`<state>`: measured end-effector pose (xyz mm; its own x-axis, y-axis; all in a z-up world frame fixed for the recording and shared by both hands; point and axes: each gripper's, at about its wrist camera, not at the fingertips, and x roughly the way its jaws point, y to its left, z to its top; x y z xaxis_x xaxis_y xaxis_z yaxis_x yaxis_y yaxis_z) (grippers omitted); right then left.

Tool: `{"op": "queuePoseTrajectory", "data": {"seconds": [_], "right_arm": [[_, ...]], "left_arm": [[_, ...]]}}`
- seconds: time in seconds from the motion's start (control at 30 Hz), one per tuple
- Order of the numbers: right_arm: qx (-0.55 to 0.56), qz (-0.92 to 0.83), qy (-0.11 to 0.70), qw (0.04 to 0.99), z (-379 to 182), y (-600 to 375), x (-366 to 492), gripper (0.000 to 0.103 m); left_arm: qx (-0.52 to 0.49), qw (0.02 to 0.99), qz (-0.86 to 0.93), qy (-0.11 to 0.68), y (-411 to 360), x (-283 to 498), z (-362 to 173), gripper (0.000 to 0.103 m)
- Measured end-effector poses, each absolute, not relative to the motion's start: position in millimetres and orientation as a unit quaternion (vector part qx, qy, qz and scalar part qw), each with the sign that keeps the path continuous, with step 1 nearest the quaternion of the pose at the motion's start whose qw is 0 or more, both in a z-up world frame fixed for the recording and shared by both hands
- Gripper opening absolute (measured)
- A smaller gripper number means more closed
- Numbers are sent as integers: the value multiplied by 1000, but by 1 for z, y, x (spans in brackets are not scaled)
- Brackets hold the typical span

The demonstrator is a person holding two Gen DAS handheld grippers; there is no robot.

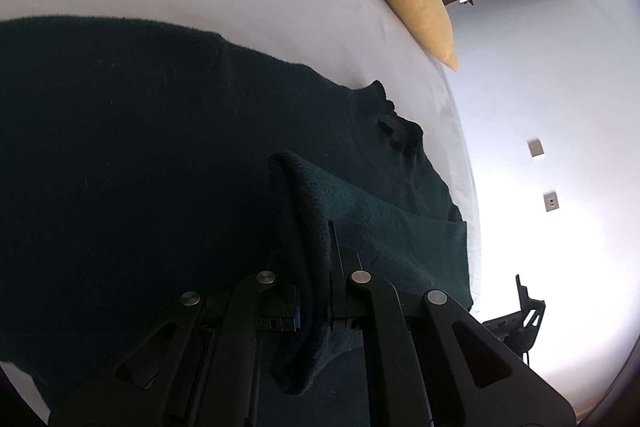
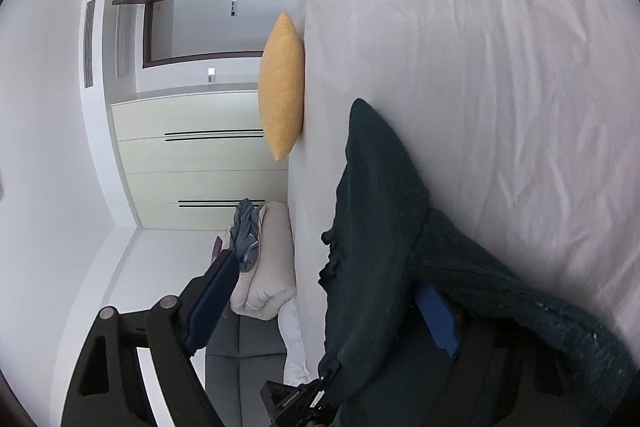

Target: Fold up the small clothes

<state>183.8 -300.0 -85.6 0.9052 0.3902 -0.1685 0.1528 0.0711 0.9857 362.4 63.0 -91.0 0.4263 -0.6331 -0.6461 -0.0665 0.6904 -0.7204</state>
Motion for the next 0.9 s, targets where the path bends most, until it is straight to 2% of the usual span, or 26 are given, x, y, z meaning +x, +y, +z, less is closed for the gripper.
{"op": "queuePoseTrajectory", "data": {"seconds": [0.27, 0.43, 0.57, 0.63, 0.77, 0.9], "right_arm": [[671, 91, 211, 705, -90, -302, 187, 87], [647, 96, 245, 715, -91, -302, 193, 83], [637, 91, 270, 717, -81, -301, 179, 85], [629, 93, 284, 718, -71, -298, 168, 89], [569, 107, 293, 761, -28, -302, 154, 89], [517, 138, 304, 788, -3, -318, 194, 86]], "left_arm": [[-351, 773, -179, 498, 64, 369, -94, 6], [-343, 776, -179, 498, 61, 370, -98, 7], [-346, 770, -179, 505, 66, 367, -95, 9], [-328, 777, -167, 511, 69, 364, -86, 11], [-265, 820, -107, 495, 74, 348, -54, 13], [-203, 854, -123, 463, 46, 343, -27, 13]]}}
